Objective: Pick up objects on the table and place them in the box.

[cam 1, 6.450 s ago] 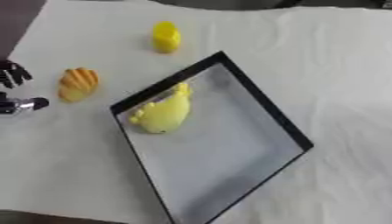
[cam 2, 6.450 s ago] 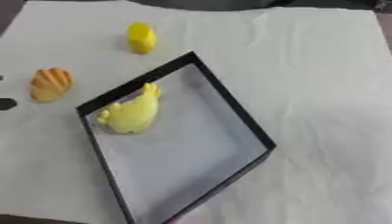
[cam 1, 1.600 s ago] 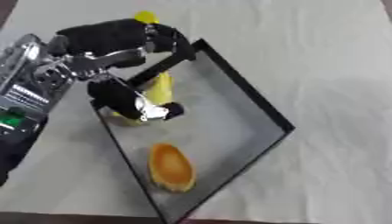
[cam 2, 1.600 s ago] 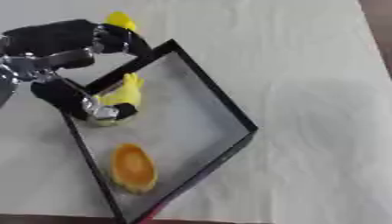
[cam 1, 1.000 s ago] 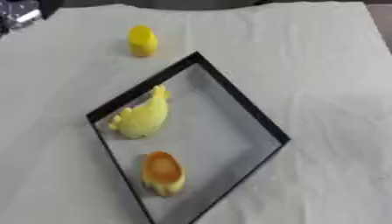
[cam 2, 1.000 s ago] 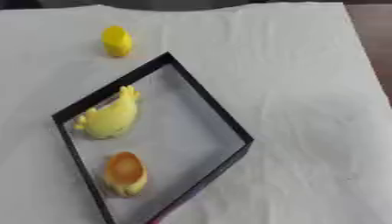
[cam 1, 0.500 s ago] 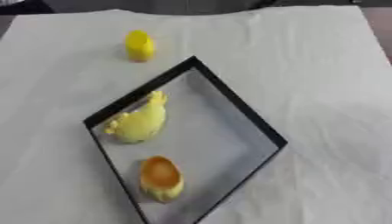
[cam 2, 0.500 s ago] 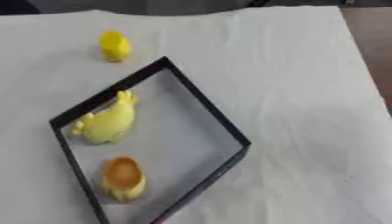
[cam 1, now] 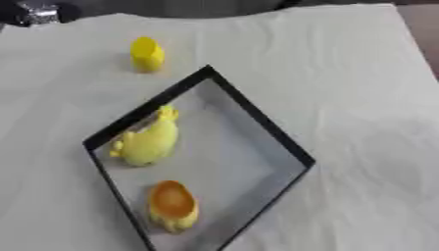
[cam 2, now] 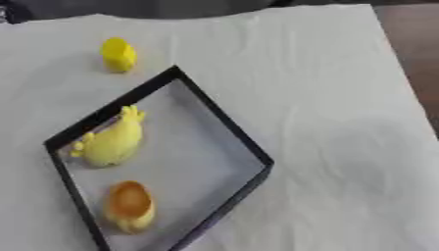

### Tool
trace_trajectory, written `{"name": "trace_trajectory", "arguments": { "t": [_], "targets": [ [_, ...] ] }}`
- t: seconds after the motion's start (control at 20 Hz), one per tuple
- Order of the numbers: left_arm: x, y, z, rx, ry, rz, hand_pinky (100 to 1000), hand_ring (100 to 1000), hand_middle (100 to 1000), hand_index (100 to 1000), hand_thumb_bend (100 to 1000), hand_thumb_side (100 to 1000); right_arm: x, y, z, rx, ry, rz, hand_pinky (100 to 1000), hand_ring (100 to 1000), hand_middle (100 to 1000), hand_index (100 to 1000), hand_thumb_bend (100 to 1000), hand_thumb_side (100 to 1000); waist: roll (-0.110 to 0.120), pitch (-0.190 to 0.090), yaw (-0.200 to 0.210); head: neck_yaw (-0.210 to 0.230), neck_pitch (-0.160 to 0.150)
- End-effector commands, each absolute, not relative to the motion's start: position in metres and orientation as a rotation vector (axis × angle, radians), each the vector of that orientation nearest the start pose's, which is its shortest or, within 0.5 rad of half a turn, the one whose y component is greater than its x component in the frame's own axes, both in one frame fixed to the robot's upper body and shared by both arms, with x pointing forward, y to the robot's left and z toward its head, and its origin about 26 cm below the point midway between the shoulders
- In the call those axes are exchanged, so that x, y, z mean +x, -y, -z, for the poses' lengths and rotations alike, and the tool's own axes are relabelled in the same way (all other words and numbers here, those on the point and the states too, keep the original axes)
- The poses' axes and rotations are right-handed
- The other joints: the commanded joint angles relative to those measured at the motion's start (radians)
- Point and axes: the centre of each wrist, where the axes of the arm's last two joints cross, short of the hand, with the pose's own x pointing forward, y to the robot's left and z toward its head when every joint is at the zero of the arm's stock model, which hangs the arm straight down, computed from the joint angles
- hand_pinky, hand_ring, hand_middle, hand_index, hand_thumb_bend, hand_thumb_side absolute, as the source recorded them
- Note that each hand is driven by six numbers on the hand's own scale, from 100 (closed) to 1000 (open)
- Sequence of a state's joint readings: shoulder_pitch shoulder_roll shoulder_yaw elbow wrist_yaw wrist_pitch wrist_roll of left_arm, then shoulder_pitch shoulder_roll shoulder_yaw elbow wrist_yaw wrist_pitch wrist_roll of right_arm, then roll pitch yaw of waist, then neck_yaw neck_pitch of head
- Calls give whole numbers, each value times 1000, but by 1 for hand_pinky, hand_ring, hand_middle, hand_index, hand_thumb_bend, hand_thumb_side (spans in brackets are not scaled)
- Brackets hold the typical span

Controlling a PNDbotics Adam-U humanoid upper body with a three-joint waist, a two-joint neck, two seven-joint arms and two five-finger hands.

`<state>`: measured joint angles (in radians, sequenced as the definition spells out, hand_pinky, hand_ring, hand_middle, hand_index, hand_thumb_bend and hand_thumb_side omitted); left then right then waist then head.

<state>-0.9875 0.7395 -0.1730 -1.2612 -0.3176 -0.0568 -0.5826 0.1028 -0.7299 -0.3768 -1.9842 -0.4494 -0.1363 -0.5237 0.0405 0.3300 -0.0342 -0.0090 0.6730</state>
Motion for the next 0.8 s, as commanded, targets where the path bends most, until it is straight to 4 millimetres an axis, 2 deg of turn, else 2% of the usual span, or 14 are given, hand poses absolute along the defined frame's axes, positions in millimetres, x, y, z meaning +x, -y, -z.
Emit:
{"name": "trace_trajectory", "arguments": {
  "t": [0.05,0.45,0.8],
  "targets": [
    [431,-328,-339,704,1672,1394,871,845,829,892,588,615,232,421,-221,-670,2207,266,948,1000,660,774,100,603,13,0,-9,15,-10],
    [445,-340,-322,705,1632,1477,875,850,831,902,604,635,236,416,-225,-642,2214,250,949,1000,659,774,100,608,25,17,-45,36,-13],
    [452,-344,-316,674,1628,1519,878,854,834,904,614,637,241,412,-228,-622,2218,234,950,1000,658,774,100,613,41,32,-88,51,-10]
  ]
}}
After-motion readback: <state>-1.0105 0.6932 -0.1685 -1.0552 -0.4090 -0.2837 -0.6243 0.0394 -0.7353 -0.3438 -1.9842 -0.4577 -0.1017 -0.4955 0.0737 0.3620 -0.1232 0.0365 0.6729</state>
